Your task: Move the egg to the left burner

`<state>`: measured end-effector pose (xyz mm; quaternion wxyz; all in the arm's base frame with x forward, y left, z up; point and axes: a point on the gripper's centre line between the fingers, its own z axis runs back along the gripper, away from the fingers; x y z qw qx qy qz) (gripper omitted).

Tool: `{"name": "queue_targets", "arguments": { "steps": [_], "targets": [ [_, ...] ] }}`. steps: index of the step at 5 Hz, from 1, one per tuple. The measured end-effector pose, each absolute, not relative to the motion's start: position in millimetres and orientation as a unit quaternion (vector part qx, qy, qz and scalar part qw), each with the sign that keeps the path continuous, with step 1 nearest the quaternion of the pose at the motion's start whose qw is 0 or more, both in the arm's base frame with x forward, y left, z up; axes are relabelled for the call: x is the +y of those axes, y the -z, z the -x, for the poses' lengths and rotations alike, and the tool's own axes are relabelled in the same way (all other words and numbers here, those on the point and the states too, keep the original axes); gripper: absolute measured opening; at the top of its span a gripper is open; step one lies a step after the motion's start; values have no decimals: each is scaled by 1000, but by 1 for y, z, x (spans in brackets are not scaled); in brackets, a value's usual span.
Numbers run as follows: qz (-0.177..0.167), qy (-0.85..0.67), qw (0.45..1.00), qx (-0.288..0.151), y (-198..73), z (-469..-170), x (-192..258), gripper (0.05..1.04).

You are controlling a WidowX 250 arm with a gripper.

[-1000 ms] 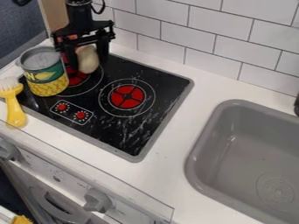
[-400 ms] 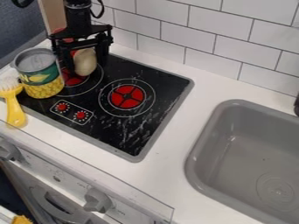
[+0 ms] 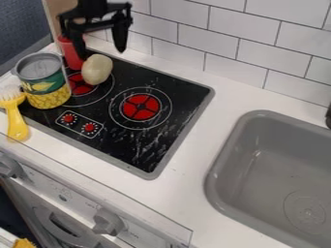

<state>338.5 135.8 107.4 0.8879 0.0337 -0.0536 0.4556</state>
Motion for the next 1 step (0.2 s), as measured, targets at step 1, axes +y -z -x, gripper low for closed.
{"name": "queue_targets", "arguments": {
  "steps": [1],
  "targets": [
    [-24, -457, 885, -83, -134, -336, 133, 1001]
  ]
}}
